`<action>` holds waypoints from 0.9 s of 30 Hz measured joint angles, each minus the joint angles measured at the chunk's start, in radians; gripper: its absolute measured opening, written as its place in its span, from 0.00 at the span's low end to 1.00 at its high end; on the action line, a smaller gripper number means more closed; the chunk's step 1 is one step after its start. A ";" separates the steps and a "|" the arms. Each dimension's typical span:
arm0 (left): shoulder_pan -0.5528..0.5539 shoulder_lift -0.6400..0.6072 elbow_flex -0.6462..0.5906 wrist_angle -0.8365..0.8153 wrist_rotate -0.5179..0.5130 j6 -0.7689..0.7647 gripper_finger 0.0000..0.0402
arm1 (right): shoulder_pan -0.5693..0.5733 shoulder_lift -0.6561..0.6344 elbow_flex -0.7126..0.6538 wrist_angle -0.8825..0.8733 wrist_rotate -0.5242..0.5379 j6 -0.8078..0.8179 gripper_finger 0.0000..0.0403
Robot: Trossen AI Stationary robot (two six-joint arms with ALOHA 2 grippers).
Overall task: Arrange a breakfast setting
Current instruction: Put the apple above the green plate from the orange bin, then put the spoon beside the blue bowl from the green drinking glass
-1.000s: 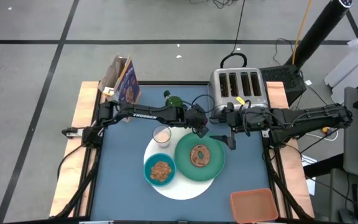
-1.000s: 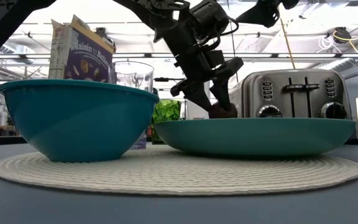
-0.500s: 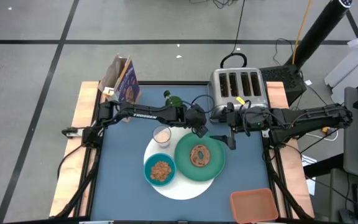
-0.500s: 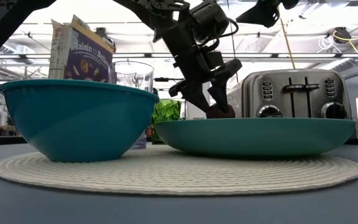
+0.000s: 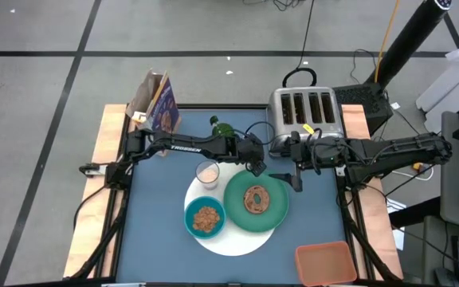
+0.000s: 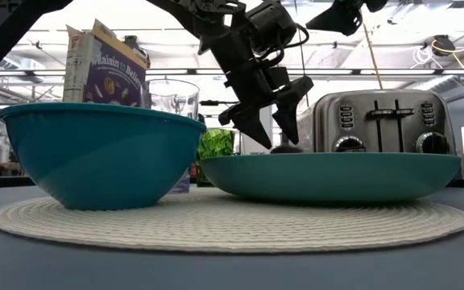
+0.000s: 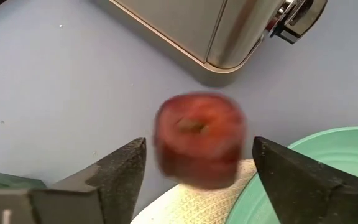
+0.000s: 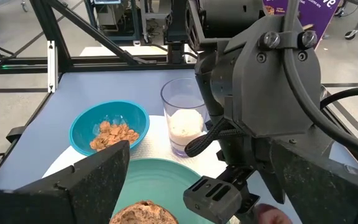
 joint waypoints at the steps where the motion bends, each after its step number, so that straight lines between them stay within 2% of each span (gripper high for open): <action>1: 0.000 0.000 0.000 0.000 0.000 0.000 0.75 | 0.000 0.000 0.000 0.000 0.000 0.000 0.94; 7: 0.000 0.000 0.000 0.000 0.000 -0.001 0.81 | 0.000 0.000 0.000 0.000 0.000 0.000 0.94; 20: 0.002 0.000 0.000 0.002 0.002 0.013 0.82 | 0.000 0.000 0.000 0.000 0.000 0.000 0.94; 27: 0.002 -0.051 0.000 -0.005 0.002 0.034 0.82 | 0.000 0.000 0.000 0.000 0.000 0.000 0.94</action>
